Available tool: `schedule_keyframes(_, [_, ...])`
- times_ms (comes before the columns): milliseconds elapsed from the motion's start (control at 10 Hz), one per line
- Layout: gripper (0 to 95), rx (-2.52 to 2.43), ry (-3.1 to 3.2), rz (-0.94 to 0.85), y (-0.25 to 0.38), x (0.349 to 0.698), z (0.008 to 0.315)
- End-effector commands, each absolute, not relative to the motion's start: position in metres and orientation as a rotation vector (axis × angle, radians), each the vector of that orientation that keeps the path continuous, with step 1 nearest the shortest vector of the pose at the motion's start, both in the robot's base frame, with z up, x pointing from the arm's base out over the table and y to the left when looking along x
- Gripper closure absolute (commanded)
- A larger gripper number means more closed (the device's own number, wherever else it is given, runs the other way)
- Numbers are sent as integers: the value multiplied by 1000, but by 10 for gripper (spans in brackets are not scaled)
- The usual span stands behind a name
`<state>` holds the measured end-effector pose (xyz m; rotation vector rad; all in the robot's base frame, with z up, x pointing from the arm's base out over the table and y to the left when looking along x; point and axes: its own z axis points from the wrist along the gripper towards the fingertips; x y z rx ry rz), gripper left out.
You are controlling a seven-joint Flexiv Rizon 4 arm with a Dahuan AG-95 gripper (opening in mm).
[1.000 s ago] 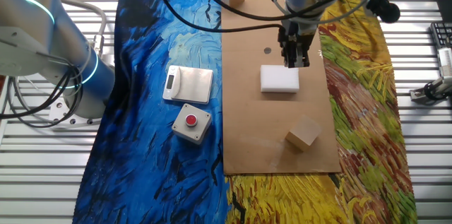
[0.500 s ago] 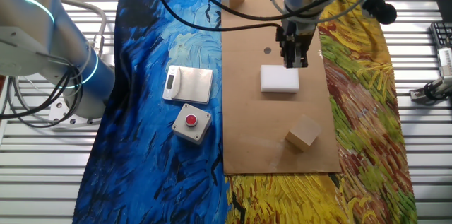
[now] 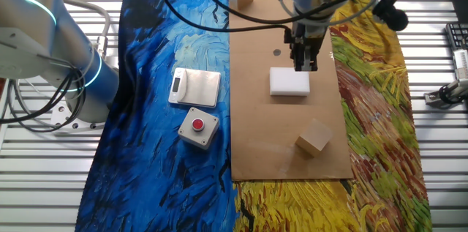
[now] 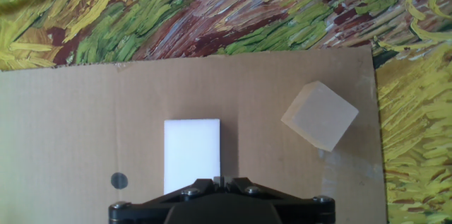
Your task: Clean the tabletop with a sponge
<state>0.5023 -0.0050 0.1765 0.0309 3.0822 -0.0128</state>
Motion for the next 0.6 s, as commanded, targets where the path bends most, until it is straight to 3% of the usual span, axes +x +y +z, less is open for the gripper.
schedule_keyframes(100, [950,47,3079,-13,-6,500,177])
schedule_keyframes(600, [950,49,3090,-8,-8,499,178])
